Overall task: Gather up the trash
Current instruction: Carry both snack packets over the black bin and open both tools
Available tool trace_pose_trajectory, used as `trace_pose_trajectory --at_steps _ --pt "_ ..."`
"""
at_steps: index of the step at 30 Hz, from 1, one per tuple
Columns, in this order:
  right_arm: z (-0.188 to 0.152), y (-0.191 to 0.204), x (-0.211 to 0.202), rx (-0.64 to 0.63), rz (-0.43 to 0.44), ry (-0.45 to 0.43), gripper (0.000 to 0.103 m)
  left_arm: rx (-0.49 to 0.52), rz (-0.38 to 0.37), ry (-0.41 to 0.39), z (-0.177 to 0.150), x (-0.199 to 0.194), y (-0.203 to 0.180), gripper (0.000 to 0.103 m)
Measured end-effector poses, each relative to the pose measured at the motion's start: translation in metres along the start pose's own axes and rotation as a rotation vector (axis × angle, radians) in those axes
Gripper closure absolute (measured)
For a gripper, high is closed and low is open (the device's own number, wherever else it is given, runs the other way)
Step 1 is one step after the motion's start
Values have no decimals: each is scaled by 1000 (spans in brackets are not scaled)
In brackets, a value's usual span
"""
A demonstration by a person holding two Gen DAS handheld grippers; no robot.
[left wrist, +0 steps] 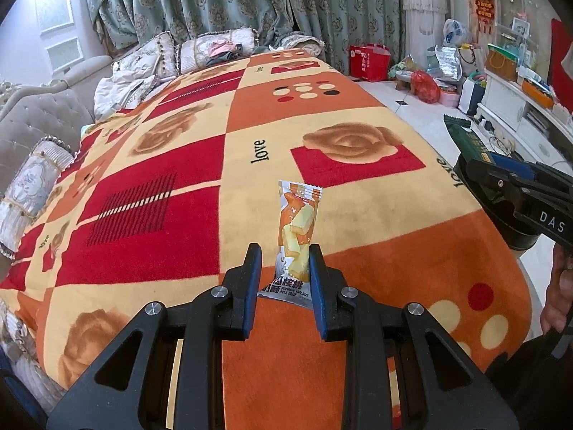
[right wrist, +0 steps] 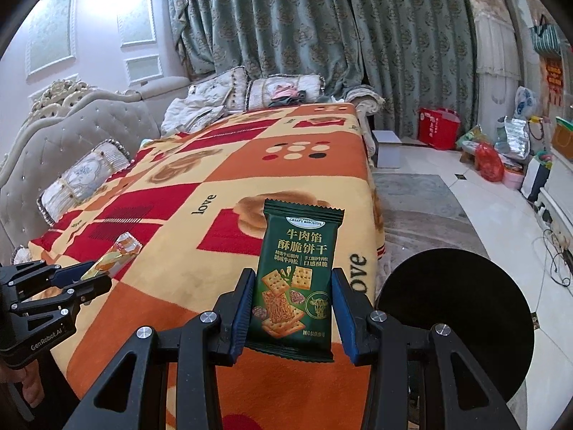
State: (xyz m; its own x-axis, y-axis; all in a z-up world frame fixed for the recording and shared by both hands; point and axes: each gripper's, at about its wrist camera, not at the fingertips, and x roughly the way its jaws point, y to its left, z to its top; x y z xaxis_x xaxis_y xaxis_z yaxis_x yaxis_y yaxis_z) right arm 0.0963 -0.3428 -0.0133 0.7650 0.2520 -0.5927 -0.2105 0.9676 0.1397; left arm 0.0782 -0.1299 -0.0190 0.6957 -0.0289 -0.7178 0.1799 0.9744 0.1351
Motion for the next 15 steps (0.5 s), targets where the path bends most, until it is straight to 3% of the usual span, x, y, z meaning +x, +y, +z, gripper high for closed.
trace_pose_trajectory --at_steps 6,15 --pt "0 -5 -2 14 -18 -6 63 15 -47 5 0 2 -7 79" --pt "-6 -64 -16 203 -215 -13 63 138 -362 -13 23 7 -60 79"
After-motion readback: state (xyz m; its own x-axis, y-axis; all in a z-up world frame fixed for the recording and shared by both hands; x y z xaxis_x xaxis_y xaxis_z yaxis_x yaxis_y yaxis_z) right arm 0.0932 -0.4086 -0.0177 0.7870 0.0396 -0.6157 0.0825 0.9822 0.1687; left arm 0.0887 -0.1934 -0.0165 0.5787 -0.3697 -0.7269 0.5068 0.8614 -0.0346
